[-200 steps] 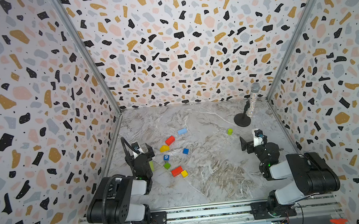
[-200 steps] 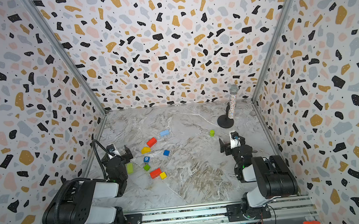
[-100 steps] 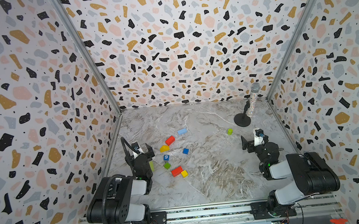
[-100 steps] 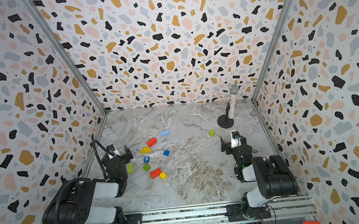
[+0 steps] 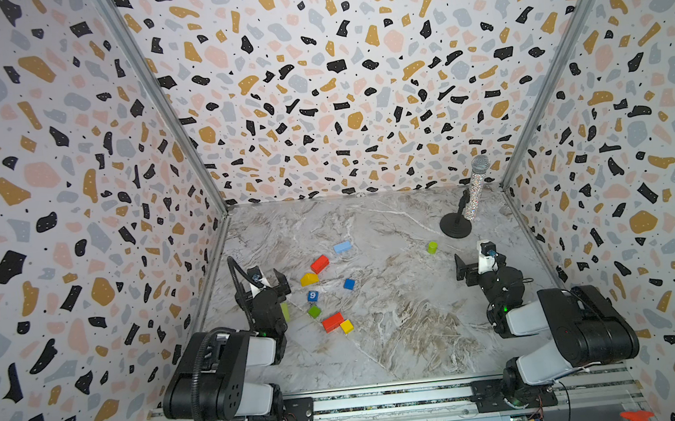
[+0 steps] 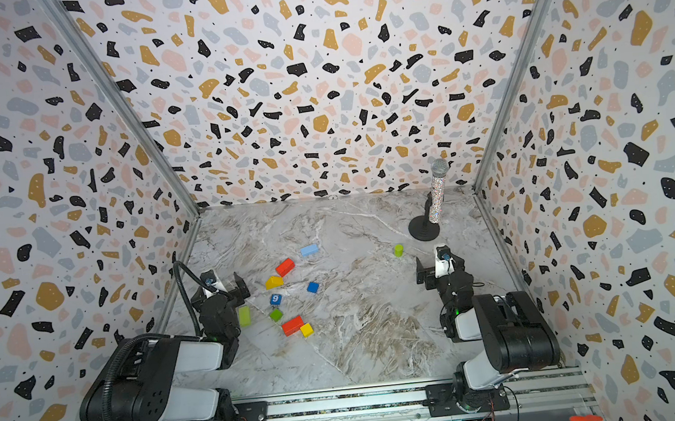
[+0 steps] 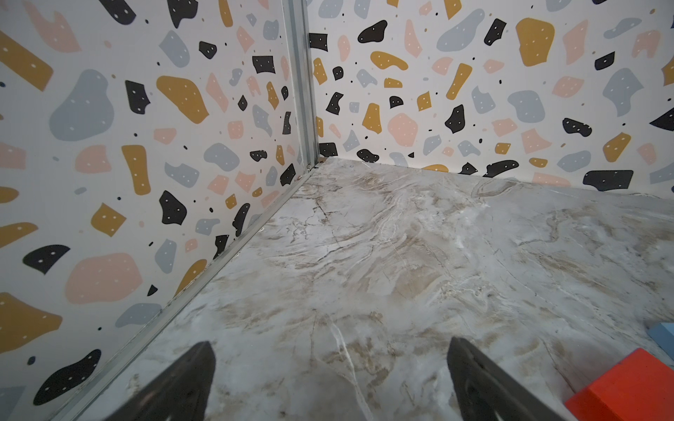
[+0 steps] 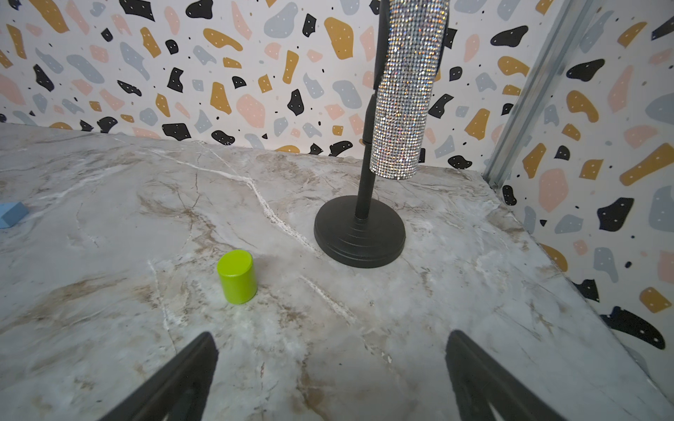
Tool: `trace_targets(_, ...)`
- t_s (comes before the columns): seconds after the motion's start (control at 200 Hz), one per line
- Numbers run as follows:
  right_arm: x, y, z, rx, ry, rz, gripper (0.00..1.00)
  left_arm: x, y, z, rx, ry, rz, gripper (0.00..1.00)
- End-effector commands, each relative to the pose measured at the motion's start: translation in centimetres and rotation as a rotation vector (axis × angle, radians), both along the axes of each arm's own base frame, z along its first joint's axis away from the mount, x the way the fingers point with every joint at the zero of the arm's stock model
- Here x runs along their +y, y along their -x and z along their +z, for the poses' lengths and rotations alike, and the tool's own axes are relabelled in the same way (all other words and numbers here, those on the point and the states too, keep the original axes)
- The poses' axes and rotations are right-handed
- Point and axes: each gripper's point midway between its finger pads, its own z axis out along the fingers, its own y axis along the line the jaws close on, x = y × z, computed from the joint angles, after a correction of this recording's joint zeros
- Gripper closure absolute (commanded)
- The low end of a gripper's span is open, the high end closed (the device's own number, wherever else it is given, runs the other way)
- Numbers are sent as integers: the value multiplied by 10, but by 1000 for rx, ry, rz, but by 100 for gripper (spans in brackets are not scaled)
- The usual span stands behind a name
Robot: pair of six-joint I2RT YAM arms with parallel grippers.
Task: Build the wood block tower
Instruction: 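Raise both arms from rest and swing them toward the blocks, then move the right gripper over the light blue block while the left arm hovers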
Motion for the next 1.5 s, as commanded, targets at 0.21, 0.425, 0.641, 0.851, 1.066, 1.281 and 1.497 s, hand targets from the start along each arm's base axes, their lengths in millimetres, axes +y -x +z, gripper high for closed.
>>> trace_targets(0.21, -6, 28, 61, -202, 87, -230, 1, 20, -8, 23, -16, 22, 145, 0)
trace_targets(0.425, 24, 26, 91, -153, -62, -122, 1, 7, -27, 53, 45, 48, 95, 0)
trace_targets(0.641, 60, 14, 115, 17, -148, -14, 1, 5, -21, 100, 3, 168, 134, 0)
trace_targets(0.851, 115, 0, 131, 167, -137, 134, 3, -9, -15, 137, -18, 295, 147, 0)
trace_targets(1.066, 146, -9, 133, 236, -77, 157, 1, -20, -27, 124, 119, 304, 207, 0)
trace_targets(1.281, 182, -33, 112, 402, 84, 202, 1, -46, -40, 107, 146, 329, 141, 0)
trace_targets(1.497, 225, -48, 81, 530, 71, 323, 0, -49, -49, 102, 89, 447, 176, 0)
